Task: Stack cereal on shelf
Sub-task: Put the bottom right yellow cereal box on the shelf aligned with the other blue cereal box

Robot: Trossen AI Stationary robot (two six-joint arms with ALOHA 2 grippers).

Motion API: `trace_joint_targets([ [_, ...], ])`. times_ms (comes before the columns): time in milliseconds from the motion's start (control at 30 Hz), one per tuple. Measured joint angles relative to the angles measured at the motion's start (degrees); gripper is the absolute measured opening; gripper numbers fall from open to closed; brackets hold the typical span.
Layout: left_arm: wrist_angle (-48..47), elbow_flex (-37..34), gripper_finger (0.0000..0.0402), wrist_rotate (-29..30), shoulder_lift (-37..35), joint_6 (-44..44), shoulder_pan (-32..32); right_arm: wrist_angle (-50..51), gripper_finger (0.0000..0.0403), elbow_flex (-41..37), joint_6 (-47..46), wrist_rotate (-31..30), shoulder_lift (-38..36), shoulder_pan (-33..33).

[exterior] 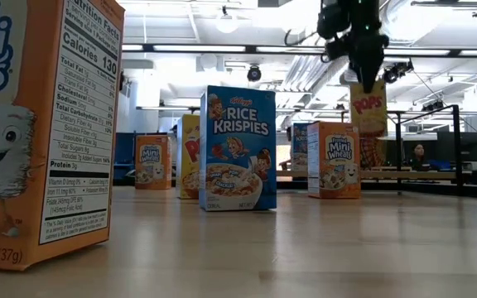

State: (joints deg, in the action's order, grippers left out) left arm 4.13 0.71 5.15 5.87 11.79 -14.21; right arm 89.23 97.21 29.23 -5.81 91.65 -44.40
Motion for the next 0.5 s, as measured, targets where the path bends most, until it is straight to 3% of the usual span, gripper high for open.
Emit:
trace_joint_targets([
  [500,0.01,0.00,0.0001,0.00,0.00,0.04,0.01,-9.32,0.0181,-3.34,7.86,2.61,0.48,-2.93],
])
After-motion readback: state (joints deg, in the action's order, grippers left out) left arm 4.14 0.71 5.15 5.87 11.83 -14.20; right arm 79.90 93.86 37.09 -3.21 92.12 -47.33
